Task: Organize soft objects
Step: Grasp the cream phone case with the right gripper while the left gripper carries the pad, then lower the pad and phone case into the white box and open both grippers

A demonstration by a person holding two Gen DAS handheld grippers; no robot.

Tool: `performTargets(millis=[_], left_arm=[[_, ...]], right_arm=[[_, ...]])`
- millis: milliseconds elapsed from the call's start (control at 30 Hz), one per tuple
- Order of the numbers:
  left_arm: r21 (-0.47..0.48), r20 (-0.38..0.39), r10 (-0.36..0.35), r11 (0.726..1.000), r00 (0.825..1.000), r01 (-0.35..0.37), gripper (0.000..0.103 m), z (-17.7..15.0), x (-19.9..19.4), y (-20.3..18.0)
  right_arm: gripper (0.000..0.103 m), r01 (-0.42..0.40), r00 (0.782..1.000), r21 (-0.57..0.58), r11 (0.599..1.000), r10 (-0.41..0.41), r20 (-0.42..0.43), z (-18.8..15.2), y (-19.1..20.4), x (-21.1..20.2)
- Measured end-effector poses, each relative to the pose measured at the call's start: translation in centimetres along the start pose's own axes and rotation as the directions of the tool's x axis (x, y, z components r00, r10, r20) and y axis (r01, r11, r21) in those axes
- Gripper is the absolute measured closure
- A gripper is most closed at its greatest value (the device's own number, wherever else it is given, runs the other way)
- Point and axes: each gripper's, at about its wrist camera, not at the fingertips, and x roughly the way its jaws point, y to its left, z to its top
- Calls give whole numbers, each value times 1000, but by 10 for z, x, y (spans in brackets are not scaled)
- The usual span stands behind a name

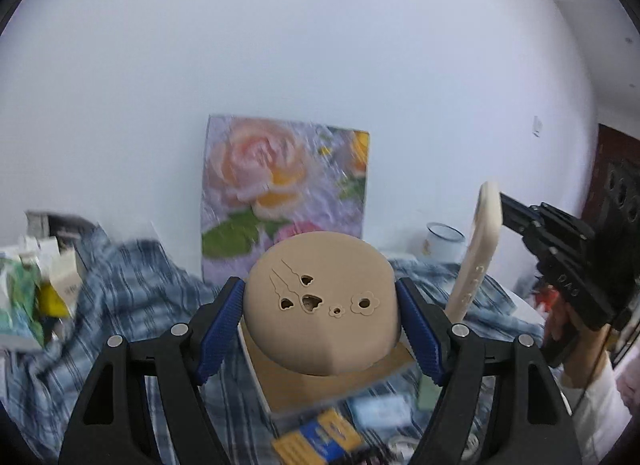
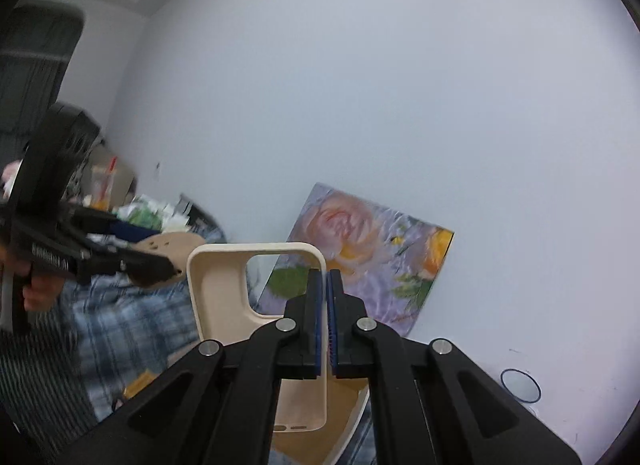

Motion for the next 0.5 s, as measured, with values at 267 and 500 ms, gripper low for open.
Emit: performTargets(millis=[267,500], left_arm=[[39,39,92,995,995,-93,25,24,32,-15],[116,41,140,983,989,-144,25,13,72,-29]], right_arm=[[101,21,999,138,990,-26,37,9,-26,20],[101,31,998,233,972,-19,-54,-21,-39,46]])
